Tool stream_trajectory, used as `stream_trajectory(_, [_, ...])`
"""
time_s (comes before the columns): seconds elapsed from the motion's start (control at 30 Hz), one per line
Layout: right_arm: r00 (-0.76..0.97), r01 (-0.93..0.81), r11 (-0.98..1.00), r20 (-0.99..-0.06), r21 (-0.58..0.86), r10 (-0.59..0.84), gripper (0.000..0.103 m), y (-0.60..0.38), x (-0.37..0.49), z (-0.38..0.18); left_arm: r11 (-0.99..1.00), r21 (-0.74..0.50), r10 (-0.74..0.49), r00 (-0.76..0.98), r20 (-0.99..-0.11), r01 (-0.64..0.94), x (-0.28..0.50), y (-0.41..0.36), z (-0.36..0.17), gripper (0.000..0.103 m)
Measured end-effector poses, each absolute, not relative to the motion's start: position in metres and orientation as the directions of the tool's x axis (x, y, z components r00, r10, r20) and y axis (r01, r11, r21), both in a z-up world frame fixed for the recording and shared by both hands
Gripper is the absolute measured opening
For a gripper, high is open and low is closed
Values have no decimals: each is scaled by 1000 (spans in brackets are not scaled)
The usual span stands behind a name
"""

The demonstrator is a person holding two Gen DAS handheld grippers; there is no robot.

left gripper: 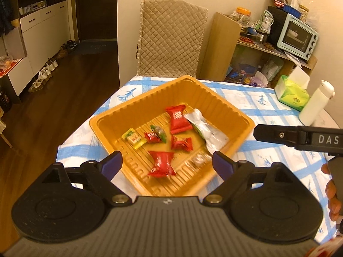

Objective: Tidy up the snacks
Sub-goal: 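Move both open grippers back toward the clear snack packet and red candy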

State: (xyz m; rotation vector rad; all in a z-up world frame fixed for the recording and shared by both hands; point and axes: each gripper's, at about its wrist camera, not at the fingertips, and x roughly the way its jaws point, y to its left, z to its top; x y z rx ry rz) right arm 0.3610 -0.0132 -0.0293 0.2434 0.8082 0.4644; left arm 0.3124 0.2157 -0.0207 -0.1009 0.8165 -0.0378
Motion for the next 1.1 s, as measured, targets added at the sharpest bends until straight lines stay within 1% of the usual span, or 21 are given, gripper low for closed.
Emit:
stream_trajectory(0.53, [611, -281, 892, -651, 354, 450, 92, -68, 260, -26, 988, -155, -129, 679, -723, 23, 224, 175, -7, 90])
stream_trajectory(0.77, [610, -263, 905, -668, 336, 425, 92, -89, 228, -32, 984, -174, -163, 651, -741, 48, 196, 154, -13, 90])
stream_trajectory(1.1, [596, -216, 918, -700, 332, 393, 92, -117, 199, -46, 978, -185, -202, 608, -768, 91, 176, 127, -29, 90])
